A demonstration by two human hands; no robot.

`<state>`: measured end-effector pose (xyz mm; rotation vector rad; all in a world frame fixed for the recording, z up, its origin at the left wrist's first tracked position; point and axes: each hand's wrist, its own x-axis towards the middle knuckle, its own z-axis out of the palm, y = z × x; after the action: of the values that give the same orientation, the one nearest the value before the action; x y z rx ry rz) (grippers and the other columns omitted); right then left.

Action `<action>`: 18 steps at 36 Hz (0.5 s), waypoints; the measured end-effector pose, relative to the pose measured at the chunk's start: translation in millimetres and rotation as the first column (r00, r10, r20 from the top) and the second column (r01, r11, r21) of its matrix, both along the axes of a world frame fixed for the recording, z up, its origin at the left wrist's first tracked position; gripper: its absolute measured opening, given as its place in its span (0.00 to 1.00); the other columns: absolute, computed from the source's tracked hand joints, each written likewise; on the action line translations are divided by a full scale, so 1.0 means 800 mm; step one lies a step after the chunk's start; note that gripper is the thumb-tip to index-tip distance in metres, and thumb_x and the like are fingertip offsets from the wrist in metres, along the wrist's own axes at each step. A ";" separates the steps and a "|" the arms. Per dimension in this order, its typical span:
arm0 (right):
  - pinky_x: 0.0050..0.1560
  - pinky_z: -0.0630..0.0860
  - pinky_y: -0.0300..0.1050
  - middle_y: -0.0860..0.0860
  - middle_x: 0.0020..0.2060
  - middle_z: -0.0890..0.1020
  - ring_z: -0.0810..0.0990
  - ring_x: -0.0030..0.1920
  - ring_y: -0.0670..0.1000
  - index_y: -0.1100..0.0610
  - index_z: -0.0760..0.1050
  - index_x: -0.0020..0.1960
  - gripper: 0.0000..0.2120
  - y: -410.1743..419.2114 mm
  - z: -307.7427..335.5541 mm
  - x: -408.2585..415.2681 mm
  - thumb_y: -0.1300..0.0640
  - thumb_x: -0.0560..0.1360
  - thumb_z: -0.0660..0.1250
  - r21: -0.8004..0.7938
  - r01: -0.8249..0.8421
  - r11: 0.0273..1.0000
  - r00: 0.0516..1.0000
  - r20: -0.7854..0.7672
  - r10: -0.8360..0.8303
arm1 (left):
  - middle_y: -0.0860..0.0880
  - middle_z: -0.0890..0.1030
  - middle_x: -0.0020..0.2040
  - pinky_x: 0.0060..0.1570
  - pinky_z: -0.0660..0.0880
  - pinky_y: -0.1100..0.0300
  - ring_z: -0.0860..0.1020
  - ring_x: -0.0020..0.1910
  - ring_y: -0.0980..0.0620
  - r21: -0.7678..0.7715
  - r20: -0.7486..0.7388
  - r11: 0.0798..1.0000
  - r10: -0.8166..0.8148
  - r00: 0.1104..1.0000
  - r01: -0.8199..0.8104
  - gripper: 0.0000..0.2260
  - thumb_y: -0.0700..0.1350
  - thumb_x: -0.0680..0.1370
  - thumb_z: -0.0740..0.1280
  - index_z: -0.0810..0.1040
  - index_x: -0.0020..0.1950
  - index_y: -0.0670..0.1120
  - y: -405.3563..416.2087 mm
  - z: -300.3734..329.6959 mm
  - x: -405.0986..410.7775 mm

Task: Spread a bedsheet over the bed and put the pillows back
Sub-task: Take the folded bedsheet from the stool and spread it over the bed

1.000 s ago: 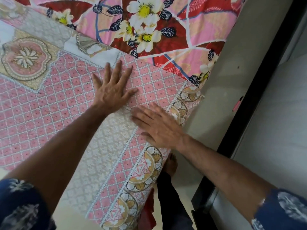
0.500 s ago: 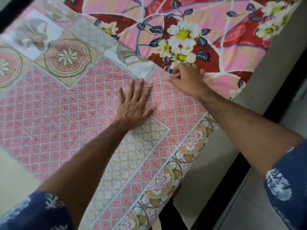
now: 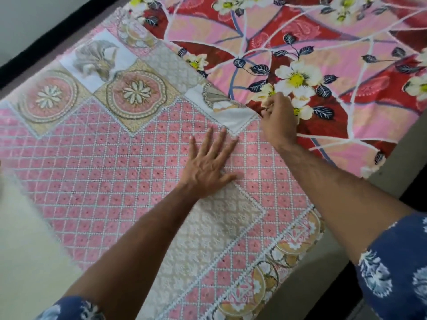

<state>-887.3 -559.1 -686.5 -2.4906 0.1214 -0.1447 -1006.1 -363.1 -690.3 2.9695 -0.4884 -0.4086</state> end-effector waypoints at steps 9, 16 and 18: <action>0.63 0.71 0.59 0.49 0.58 0.81 0.78 0.60 0.55 0.52 0.75 0.62 0.22 0.066 0.028 0.025 0.38 0.77 0.67 -0.001 -0.166 0.986 0.951 -0.264 0.159 | 0.52 0.38 0.83 0.75 0.44 0.28 0.37 0.81 0.42 0.036 0.031 0.996 0.076 0.997 -0.077 0.37 0.74 0.77 0.40 0.38 0.82 0.59 0.090 -0.003 0.026; 0.57 0.67 0.53 0.47 0.49 0.81 0.79 0.55 0.53 0.50 0.76 0.47 0.04 0.118 0.059 0.083 0.56 0.76 0.71 -0.097 0.049 0.994 0.959 -0.275 -0.074 | 0.49 0.42 0.84 0.73 0.44 0.25 0.39 0.82 0.39 -0.004 0.054 0.999 -0.051 0.997 0.052 0.38 0.74 0.77 0.44 0.39 0.82 0.59 0.127 -0.012 0.057; 0.57 0.67 0.54 0.50 0.58 0.79 0.76 0.60 0.56 0.51 0.76 0.57 0.11 0.120 0.062 0.075 0.61 0.76 0.68 -0.225 0.286 0.931 0.952 -0.041 -0.302 | 0.49 0.42 0.84 0.73 0.43 0.25 0.38 0.81 0.39 -0.017 0.062 0.995 -0.095 0.994 0.097 0.38 0.75 0.77 0.43 0.38 0.82 0.59 0.136 -0.014 0.067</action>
<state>-827.5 -462.8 -637.1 -2.6825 0.5396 -0.1986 -952.6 -253.9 -701.8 2.9553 -0.6399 -0.3208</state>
